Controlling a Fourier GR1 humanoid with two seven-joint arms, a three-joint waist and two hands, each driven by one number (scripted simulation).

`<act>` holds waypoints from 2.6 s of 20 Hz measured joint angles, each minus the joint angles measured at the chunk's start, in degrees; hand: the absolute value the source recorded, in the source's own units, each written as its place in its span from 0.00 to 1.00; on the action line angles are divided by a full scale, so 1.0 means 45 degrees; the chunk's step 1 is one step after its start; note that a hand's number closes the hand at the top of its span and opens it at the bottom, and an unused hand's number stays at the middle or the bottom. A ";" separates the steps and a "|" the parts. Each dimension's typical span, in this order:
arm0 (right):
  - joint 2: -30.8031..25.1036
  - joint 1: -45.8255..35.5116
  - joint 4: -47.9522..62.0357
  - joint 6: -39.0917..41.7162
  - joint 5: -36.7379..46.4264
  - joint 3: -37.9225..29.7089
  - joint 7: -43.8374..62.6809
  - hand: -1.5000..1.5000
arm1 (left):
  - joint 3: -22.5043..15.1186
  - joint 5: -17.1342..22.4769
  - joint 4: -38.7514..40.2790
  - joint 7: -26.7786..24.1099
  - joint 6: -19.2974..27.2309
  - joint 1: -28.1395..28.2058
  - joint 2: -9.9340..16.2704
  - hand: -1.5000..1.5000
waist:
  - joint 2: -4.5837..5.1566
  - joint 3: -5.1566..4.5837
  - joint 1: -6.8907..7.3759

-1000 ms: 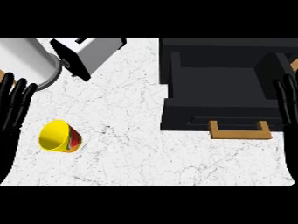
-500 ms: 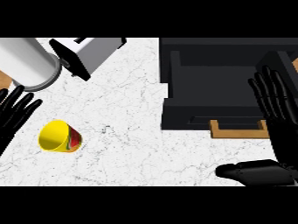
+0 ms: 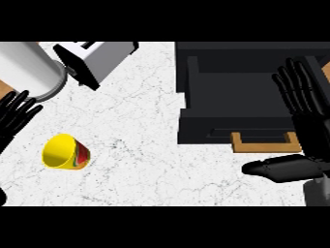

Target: Pick up the cup, place it into the drawer and close the drawer

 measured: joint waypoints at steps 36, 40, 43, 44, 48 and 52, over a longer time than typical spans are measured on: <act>-0.0331 -0.1355 0.0013 0.0464 -0.0482 -0.0748 0.0794 0.00 | -0.1493 -0.8824 1.2954 -1.0011 0.3484 -0.3723 -0.0617 0.00 | 0.0150 -0.0078 -0.0444; -0.0305 -0.1366 -0.0028 0.0441 -0.0475 -0.0759 0.0792 0.00 | -0.1655 -0.8954 1.3253 -1.0385 0.3658 -0.3931 -0.0794 0.00 | 0.0156 -0.0077 -0.0450; -0.0321 -0.1480 0.0217 0.0463 -0.0456 -0.0821 0.0670 0.00 | -0.1796 -0.9036 1.3420 -1.0532 0.3716 -0.4110 -0.0994 0.00 | 0.0166 -0.0075 -0.0422; -0.0338 -0.1496 0.0294 0.0465 -0.0441 -0.0867 0.0605 0.00 | -0.1840 -0.9058 1.3475 -1.0564 0.3713 -0.4130 -0.1031 0.00 | 0.0163 -0.0072 -0.0403; -0.0488 -0.1668 0.0343 0.0546 -0.0541 -0.0982 0.0755 0.00 | -0.2009 -0.9146 1.3622 -1.0711 0.3765 -0.4304 -0.1257 0.00 | 0.0171 -0.0072 -0.0445; -0.0598 -0.1477 0.0246 0.0671 -0.0652 -0.1071 0.0837 0.00 | -0.2148 -0.9083 1.3698 -1.0648 0.3458 -0.4282 -0.1408 1.00 | 0.0156 -0.0068 -0.0478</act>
